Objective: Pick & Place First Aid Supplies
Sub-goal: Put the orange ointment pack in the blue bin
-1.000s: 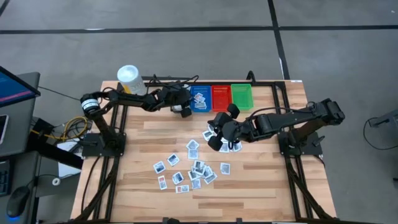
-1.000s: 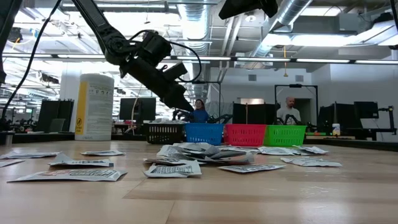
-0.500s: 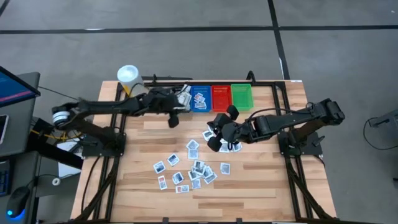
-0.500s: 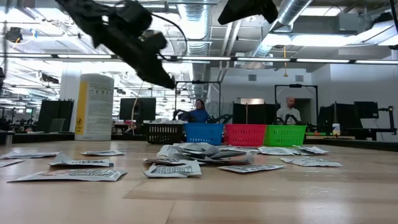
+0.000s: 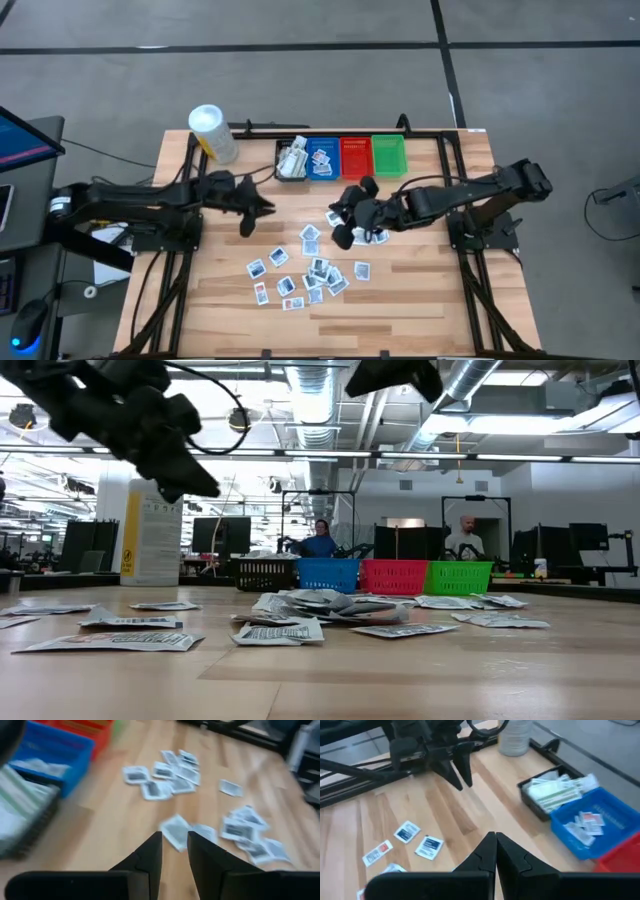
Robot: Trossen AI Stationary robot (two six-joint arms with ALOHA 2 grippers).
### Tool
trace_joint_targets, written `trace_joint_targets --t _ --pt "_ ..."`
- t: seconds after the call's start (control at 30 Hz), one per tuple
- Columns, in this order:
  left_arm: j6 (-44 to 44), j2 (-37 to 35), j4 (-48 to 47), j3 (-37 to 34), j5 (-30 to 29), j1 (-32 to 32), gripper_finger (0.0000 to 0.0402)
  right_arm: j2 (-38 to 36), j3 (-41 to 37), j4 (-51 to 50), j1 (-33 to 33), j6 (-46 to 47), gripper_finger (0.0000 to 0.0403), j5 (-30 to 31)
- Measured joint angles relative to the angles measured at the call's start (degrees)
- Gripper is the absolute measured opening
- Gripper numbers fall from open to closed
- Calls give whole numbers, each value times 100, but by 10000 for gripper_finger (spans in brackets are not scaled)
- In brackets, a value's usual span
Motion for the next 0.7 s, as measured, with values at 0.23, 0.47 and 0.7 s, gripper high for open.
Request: trace_joint_targets --t 0.23,0.47,0.7 --pt "-523 -312 21 -387 238 -544 92 748 -7 942 35 -129 1 -392" --pt "-477 -434 63 -590 788 -594 92 1568 -25 2148 28 -72 1 -1218" --pt "-460 -450 53 -850 1574 -710 92 2055 37 3094 196 -66 1 -1382"
